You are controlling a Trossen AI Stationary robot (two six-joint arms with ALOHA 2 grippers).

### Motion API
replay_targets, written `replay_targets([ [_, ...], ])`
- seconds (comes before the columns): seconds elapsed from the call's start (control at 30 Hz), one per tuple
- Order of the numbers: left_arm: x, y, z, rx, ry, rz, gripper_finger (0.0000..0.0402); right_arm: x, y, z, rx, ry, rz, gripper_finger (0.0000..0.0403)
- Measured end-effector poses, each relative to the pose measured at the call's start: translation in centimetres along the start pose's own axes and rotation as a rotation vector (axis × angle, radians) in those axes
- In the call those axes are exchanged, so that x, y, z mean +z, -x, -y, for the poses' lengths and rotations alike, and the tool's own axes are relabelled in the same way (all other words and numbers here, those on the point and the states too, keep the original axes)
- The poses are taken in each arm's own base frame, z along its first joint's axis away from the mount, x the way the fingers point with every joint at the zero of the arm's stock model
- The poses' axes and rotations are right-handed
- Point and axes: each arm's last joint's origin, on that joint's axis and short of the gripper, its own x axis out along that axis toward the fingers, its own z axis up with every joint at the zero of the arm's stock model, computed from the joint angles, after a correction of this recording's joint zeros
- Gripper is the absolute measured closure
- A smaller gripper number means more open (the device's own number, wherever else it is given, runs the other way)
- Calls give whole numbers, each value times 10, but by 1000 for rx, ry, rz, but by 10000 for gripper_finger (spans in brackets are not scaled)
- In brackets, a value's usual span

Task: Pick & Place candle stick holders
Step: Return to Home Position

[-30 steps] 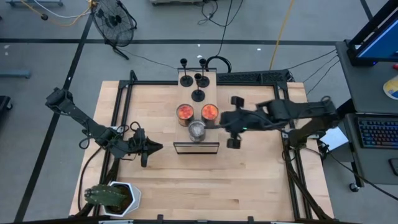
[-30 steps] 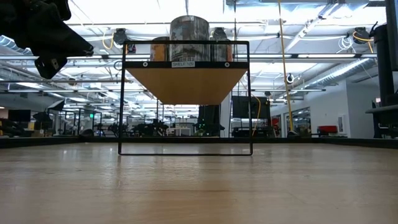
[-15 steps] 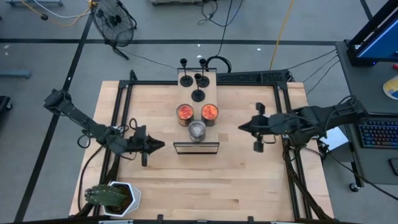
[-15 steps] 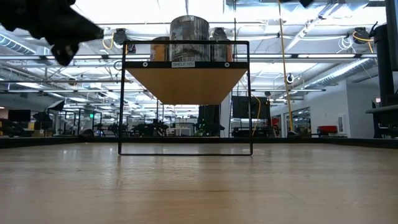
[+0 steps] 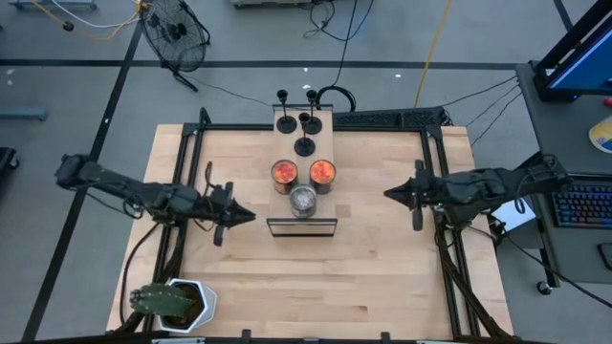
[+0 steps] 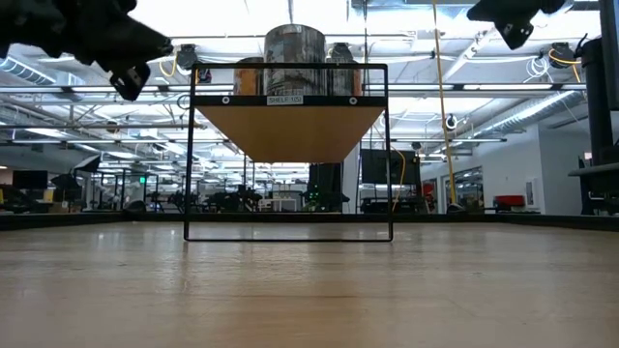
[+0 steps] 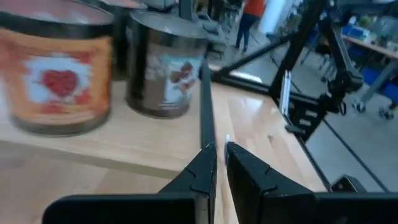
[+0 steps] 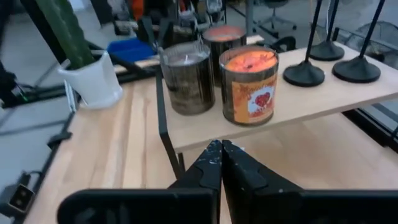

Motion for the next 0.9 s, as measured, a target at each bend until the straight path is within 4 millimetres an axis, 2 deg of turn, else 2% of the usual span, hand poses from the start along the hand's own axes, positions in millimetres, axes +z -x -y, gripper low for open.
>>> replay_targets([
  [0.17, -19, 18, -7, 0, 46, 84, 362, -8, 6, 5, 22, -61, 63, 401],
  [0.33, -38, 32, -9, -39, 56, 193, 362, -23, 1, 5, 96, -45, 58, 400],
  [0.53, -40, 43, -11, -32, -17, 211, 362, -45, -9, 6, 177, 9, 47, 400],
  [0.8, -41, 54, -18, -40, -48, 210, 362, -44, 16, 17, 182, -7, 144, 399],
  [0.9, -42, 59, -20, -39, -70, 220, 362, -52, 17, 20, 200, -36, 197, 399],
])
